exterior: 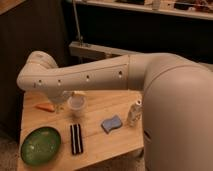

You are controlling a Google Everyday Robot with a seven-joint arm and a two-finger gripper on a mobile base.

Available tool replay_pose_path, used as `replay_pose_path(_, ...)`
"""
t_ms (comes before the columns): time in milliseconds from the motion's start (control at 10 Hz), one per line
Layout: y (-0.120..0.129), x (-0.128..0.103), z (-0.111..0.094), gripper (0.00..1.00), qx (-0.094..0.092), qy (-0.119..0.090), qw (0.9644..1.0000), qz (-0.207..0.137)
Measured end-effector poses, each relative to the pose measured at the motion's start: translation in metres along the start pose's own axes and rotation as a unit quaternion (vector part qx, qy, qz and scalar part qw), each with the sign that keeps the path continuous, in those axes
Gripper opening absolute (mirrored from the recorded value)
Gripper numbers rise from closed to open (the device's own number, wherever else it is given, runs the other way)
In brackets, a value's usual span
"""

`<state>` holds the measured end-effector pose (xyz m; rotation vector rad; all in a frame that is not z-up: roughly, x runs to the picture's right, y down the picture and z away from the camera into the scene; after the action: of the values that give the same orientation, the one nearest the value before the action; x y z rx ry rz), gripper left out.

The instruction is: Place the white sponge in the ceramic cup

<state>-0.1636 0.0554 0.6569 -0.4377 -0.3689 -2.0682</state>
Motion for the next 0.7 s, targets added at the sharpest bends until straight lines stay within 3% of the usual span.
replay_pose_path(300, 0.000, 0.000, 0.001, 0.80, 0.001, -0.002, 1.0000, 0.002)
replay_pose_path(500, 0.017, -0.004, 0.006, 0.80, 0.010, -0.036, 0.9978, 0.055)
replay_pose_path(600, 0.026, -0.011, 0.007, 0.80, 0.017, -0.049, 0.9938, 0.099)
replay_pose_path(700, 0.043, -0.025, 0.009, 0.80, 0.029, -0.057, 0.9830, 0.172)
